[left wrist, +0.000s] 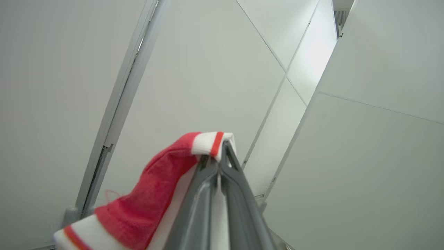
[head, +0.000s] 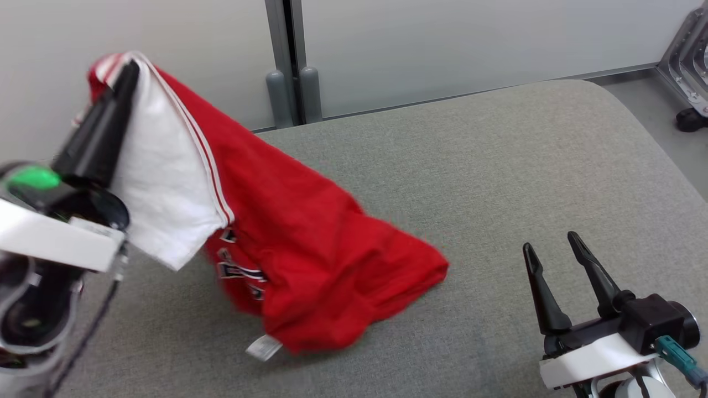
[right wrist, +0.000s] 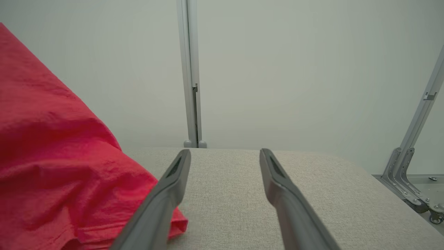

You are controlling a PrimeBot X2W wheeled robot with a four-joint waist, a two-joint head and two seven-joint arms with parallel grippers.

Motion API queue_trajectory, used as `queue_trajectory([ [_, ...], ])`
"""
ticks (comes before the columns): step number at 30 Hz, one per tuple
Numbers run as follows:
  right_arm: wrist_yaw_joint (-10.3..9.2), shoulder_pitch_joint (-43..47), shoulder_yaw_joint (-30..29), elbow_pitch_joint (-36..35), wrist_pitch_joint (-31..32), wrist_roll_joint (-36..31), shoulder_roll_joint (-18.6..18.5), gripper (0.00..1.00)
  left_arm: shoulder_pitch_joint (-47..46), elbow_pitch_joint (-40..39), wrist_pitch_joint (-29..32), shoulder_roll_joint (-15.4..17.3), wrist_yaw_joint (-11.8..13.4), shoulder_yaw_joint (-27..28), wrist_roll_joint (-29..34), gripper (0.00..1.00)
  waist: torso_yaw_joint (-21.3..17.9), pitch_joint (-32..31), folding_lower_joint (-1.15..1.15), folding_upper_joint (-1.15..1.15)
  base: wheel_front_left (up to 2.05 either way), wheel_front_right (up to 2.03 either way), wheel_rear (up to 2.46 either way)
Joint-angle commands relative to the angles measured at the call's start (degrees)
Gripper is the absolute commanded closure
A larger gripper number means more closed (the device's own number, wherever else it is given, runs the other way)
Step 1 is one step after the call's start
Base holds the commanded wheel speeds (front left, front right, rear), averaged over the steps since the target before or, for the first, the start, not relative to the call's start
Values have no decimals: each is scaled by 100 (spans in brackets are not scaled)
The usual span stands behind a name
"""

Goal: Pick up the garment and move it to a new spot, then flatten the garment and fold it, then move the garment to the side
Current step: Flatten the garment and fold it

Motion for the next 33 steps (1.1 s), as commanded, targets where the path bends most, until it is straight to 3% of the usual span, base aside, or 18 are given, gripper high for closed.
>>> queue_trajectory([
  [1, 1, -41, -12, 13, -28, 38, -16, 0, -93, -40, 40, 23, 17, 22, -51, 100, -14, -5, 0, 0, 0, 0, 0],
  [8, 1, -98, 66, 43, -28, 85, -12, 0, -1296, -358, 1094, 421, 236, 26, -521, 100, -151, 33, 0, 0, 0, 0, 0],
  [12, 1, -171, 108, 57, -28, 99, 0, 0, -1765, 151, 1601, 188, 167, -491, -707, 100, -271, 111, 0, 0, 0, 0, 0],
  [16, 1, -297, 243, 79, -28, 136, 19, 0, -1986, 1136, 1729, -480, -22, -1164, -705, 100, -473, 227, 0, 0, 0, 0, 0],
  [24, 1, -560, 543, 115, -28, 219, 103, 0, -2231, 3288, 1648, -2149, -588, -2665, -265, 100, -1202, 612, 0, 0, 0, 0, 0],
  [29, 1, -504, 569, 155, -28, 282, 148, 0, -2449, 4221, 1205, -2643, -713, -3474, 245, 100, -1570, 796, 0, 0, 0, 0, 0],
  [30, 1, -474, 559, 163, -28, 298, 155, 0, -2501, 4398, 1035, -2686, -710, -3611, 388, 87, -1618, 818, 0, 0, 0, 0, 0],
  [31, 1, -451, 545, 167, -28, 307, 160, 0, -2543, 4544, 853, -2744, -715, -3780, 530, 0, -1658, 839, 0, 0, 0, 0, 0],
  [33, 1, -408, 522, 180, -28, 316, 170, 0, -2609, 4806, 575, -2778, -720, -4135, 823, 0, -1716, 853, 0, 0, 0, 0, 0],
])
